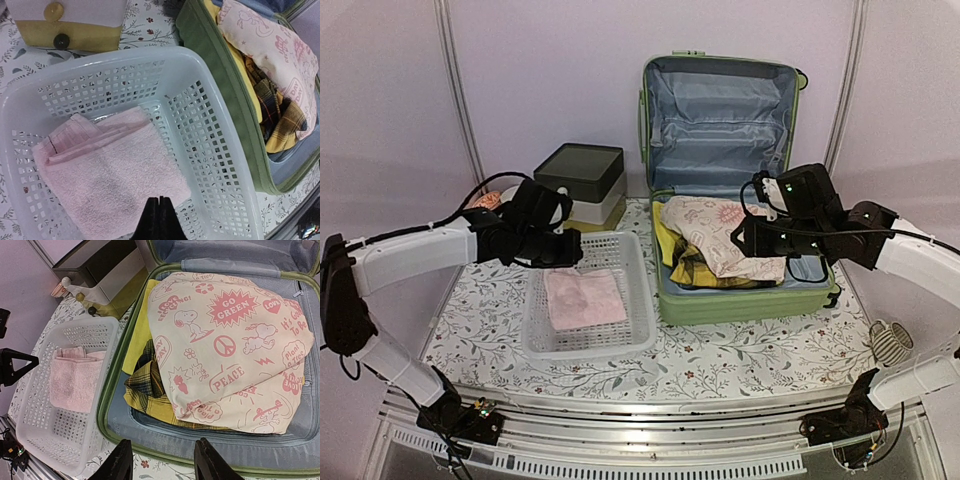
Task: Open, take out, and arrange the luggage
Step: Adjust the clothes in the bin.
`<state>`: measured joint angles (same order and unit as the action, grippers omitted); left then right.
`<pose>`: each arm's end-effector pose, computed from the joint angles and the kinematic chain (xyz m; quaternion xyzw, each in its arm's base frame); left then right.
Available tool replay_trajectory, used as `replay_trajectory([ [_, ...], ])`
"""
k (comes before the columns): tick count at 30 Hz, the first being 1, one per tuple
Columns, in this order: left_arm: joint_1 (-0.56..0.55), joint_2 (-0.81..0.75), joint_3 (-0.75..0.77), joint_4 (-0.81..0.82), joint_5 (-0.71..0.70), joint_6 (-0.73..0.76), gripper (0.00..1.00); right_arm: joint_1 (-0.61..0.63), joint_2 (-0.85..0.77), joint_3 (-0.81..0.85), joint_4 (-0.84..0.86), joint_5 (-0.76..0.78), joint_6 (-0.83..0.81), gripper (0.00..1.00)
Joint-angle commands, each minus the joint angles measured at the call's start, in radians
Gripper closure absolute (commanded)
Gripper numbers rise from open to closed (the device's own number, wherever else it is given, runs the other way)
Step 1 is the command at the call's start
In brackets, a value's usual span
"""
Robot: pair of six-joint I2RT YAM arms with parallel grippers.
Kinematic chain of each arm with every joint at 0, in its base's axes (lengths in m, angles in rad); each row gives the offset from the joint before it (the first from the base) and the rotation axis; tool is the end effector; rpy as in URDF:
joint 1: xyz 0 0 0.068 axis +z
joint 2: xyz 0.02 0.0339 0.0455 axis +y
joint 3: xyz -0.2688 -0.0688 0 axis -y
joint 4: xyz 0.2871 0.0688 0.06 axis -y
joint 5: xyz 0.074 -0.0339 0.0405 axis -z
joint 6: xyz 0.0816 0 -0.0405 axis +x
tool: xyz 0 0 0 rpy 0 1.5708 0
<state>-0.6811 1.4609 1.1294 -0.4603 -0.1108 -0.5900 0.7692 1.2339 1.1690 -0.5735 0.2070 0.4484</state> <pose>0.3090 -0.2389 0.2336 0.0211 0.9237 -0.1838 0.3355 0.2596 0.2280 0.3168 -0.0961 0.8845 0.1800 0.4195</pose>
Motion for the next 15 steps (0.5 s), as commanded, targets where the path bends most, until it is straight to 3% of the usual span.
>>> replay_trajectory([
  [1, -0.013, 0.084, 0.035, 0.036, 0.037, 0.007, 1.00, -0.004, -0.015, -0.018, 0.031, 0.016, -0.010, 0.57],
  [10, -0.023, 0.270, 0.127, -0.093, -0.133, -0.030, 1.00, -0.007, -0.033, -0.037, 0.031, 0.023, -0.008, 0.57],
  [13, -0.023, 0.316, 0.143, -0.101, -0.124, -0.022, 1.00, -0.006, -0.036, -0.043, 0.031, 0.029, -0.008, 0.57],
  [15, -0.027, 0.343, 0.162, -0.101, -0.104, -0.016, 0.94, -0.006, -0.035, -0.043, 0.031, 0.031, -0.008, 0.57],
])
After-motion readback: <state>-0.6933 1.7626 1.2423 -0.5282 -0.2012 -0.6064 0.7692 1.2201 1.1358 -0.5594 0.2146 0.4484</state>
